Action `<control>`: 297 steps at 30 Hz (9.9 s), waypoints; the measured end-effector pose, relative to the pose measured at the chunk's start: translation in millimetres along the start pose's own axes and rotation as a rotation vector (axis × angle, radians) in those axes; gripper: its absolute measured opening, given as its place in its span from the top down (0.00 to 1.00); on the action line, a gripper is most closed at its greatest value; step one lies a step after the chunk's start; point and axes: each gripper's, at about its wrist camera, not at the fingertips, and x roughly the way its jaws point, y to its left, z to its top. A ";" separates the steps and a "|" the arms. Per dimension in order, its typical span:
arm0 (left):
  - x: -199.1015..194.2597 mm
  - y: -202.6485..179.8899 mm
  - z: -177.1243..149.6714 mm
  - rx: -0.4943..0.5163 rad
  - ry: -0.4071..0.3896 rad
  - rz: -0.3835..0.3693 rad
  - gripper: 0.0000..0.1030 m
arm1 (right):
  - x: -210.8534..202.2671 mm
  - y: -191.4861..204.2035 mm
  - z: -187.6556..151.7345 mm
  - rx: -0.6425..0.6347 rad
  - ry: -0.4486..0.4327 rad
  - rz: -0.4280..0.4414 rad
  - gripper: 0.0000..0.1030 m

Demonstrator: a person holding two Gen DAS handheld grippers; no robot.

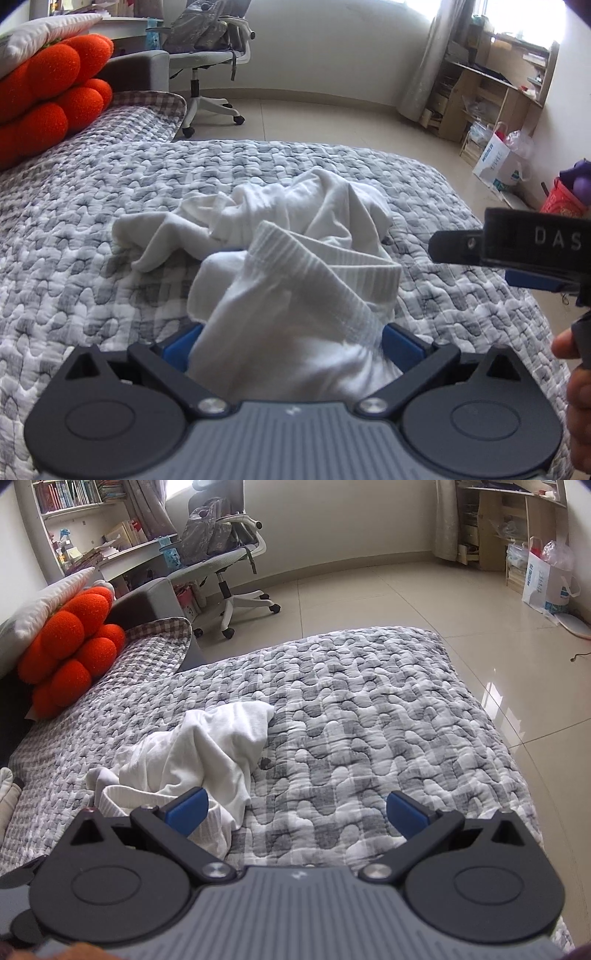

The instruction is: Fold clothes

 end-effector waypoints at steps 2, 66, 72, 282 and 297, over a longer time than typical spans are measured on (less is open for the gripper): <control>1.1 -1.2 -0.9 0.002 0.000 0.007 0.01 | -0.9 -2.2 -0.1 0.005 -0.001 0.004 0.00; -116.8 55.0 34.3 -0.119 -0.377 0.132 0.71 | -4.2 -5.9 6.1 0.084 -0.042 0.043 0.00; -177.7 87.9 47.3 -0.173 -0.540 0.221 0.72 | 1.6 4.4 5.6 0.058 -0.034 0.067 0.00; -5.8 151.7 26.6 -0.230 -0.185 0.031 0.95 | 10.0 3.2 -28.6 -0.508 -0.283 0.005 1.00; -91.7 202.3 47.2 -0.264 -0.403 0.151 0.96 | -50.0 -23.6 -13.0 -0.399 -0.374 0.122 0.88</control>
